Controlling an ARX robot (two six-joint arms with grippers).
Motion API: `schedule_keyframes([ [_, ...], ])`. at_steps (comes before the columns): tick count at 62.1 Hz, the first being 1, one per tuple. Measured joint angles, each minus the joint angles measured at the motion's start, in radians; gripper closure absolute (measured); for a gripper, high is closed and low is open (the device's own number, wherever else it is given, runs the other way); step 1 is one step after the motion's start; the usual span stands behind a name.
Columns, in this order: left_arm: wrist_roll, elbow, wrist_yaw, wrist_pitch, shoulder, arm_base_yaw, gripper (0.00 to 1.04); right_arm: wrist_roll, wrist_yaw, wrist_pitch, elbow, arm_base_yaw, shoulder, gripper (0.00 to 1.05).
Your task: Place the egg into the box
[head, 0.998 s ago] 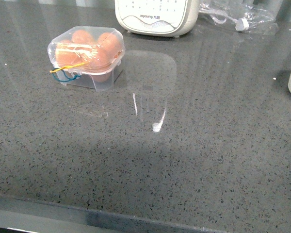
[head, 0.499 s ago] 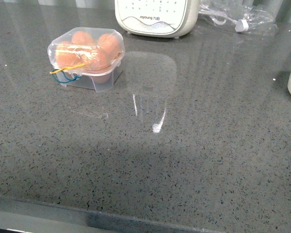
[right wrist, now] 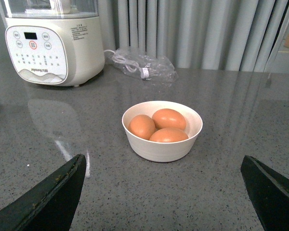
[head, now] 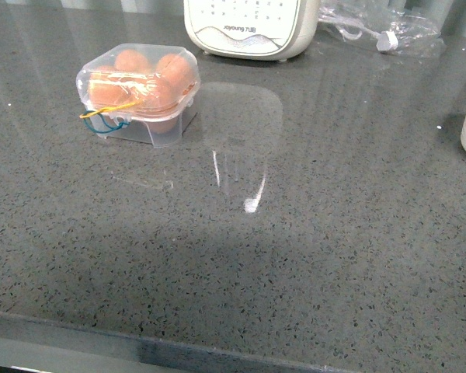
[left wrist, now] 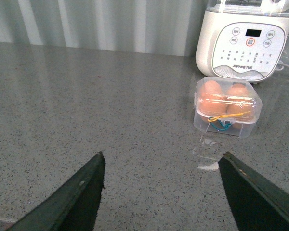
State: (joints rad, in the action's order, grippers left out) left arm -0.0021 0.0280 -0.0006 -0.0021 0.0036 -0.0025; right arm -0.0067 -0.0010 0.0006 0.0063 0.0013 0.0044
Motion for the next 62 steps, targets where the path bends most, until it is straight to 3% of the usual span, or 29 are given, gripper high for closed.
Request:
schedule_keyframes([
  [8,0.001,0.000,0.000,0.000,0.000,0.000,0.05,0.000,0.000,0.000,0.000,0.000,0.000,0.07],
  [62,0.000,0.000,0.000,0.000,0.000,0.000,0.07,0.000,0.000,0.000,0.000,0.000,0.000,0.07],
])
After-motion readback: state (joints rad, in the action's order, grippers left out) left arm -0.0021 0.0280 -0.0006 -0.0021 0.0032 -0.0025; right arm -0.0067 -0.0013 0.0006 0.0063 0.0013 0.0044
